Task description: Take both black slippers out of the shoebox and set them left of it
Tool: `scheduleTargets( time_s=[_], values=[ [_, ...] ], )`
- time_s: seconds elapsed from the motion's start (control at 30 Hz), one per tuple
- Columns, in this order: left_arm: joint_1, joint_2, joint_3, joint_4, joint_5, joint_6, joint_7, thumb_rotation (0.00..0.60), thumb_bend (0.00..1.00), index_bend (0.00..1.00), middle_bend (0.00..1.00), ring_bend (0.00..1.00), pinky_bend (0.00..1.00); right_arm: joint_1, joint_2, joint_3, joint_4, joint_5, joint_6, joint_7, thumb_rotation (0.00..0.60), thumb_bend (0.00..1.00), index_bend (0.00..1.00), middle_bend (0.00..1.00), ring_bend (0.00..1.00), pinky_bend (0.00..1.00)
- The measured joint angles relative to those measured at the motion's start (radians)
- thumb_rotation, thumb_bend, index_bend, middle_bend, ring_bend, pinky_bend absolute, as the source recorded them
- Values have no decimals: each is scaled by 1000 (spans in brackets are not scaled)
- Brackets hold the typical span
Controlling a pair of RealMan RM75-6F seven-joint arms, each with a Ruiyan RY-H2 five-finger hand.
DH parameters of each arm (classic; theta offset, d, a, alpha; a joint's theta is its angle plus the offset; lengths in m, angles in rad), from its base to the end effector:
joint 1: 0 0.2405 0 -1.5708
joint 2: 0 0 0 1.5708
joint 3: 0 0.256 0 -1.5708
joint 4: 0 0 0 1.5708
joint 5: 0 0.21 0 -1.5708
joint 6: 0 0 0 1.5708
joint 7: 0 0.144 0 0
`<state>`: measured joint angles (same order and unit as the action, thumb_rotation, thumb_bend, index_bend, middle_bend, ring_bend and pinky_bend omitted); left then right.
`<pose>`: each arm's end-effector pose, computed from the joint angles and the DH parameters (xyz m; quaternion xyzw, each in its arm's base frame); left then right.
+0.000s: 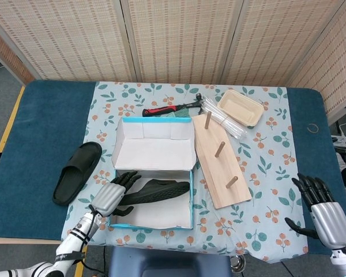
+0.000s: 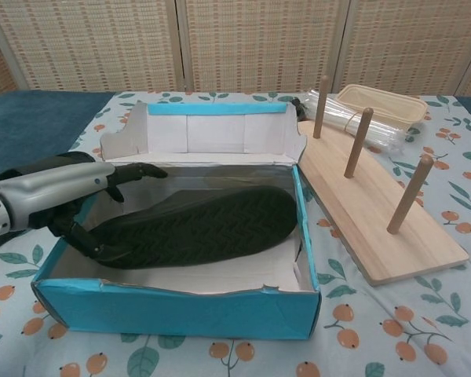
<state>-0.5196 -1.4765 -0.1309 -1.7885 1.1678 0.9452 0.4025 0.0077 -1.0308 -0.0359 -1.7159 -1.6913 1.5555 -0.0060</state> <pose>-0.1557 0.2564 -0.0166 -0.7389 -0.4615 -0.3526 0.3417 -0.2868 -0.1376 0.1653 0.6334 -0.3798 0.3999 0.5428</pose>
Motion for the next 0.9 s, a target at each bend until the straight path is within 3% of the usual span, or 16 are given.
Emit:
scheduleTargets(
  time_s=[0.1,0.23,0.33,0.47,0.57,0.9],
  values=[
    [-20,-8,7,8,-47,-11,44,600,323,140,138,120,265,1,-1,-1,0,0,-3,-3,515,143,0,0,0,0],
    [-43,-17,17,15,-105,-16,75,600,353,292,332,264,293,2,-1,0,0,3,-6,-4,514,143,0,0,0,0],
    [-53,-24,22,18,-114,-5,78,600,416,454,509,379,309,1,0,1,-1,6,-5,-2,515,143,0,0,0,0],
    [-50,-33,28,17,-81,30,71,600,532,622,634,454,350,2,1,0,-2,6,-8,-3,514,143,0,0,0,0],
    [-42,-47,32,22,-25,75,56,600,579,662,660,474,365,3,1,-1,-4,7,-12,-5,513,142,0,0,0,0],
    [10,-75,53,38,234,292,-5,600,617,655,656,477,393,5,0,-1,-5,11,-19,-9,514,142,0,0,0,0]
  ],
)
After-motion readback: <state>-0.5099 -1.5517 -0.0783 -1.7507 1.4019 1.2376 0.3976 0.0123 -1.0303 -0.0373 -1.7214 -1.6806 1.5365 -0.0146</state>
